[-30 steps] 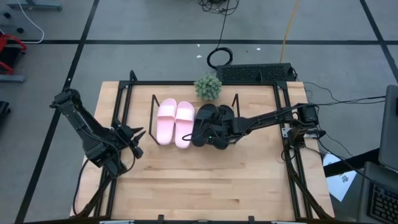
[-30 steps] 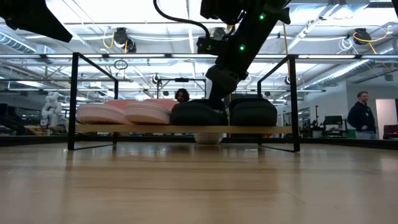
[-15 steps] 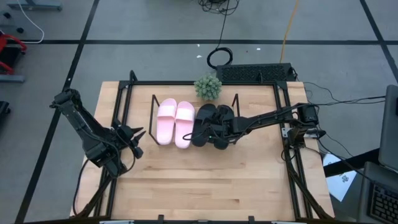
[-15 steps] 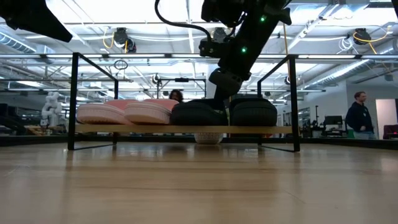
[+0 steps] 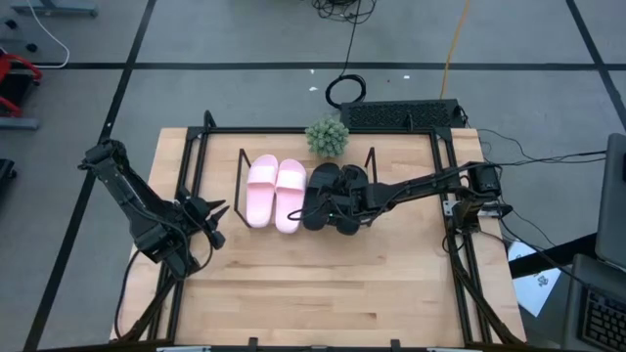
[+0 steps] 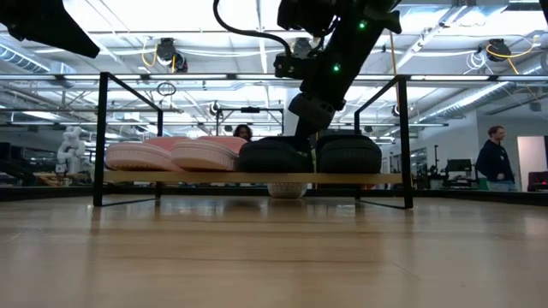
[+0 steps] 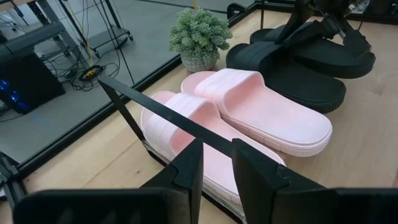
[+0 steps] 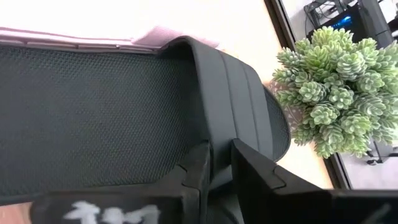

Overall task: Pick and place slides into the shelf
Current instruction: Adjust the black slide on the shelf, then return to Home Position

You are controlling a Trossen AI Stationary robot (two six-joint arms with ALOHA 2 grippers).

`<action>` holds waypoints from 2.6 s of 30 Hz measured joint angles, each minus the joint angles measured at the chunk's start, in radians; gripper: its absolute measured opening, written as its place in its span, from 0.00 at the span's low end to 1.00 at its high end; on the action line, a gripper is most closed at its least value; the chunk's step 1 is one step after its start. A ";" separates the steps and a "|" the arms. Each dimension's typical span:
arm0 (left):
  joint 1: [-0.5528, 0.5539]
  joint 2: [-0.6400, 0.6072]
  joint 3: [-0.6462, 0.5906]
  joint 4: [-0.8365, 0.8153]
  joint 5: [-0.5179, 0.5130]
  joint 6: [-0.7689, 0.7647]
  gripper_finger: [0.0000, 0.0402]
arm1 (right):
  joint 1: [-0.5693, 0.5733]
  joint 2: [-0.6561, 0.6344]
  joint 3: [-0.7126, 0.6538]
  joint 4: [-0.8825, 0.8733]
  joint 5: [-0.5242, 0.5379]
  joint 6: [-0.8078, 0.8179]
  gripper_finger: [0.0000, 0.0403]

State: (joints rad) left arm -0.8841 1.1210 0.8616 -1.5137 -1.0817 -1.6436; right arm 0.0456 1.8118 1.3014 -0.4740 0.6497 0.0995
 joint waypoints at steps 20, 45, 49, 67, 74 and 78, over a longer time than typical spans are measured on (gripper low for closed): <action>0.000 0.000 0.000 0.000 -0.001 -0.003 0.22 | 0.000 0.000 0.000 -0.025 0.001 -0.099 0.07; 0.000 0.000 0.000 0.004 -0.002 -0.010 0.22 | 0.000 -0.022 0.000 -0.080 -0.001 -0.172 0.07; 0.000 0.000 0.000 0.005 -0.002 -0.010 0.22 | 0.000 -0.022 0.000 -0.077 -0.004 -0.172 0.10; 0.000 0.000 0.000 0.005 -0.002 -0.010 0.22 | 0.006 -0.022 0.000 -0.064 -0.025 -0.140 0.35; 0.000 0.000 0.000 0.004 -0.002 0.000 0.22 | 0.050 -0.053 0.000 -0.042 -0.027 -0.143 0.36; 0.000 0.000 0.000 -0.003 -0.028 0.009 0.22 | 0.109 -0.119 0.000 -0.007 -0.025 -0.154 0.36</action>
State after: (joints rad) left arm -0.8841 1.1208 0.8616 -1.5166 -1.1098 -1.6349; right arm 0.1548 1.6925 1.3014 -0.4807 0.6242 -0.0550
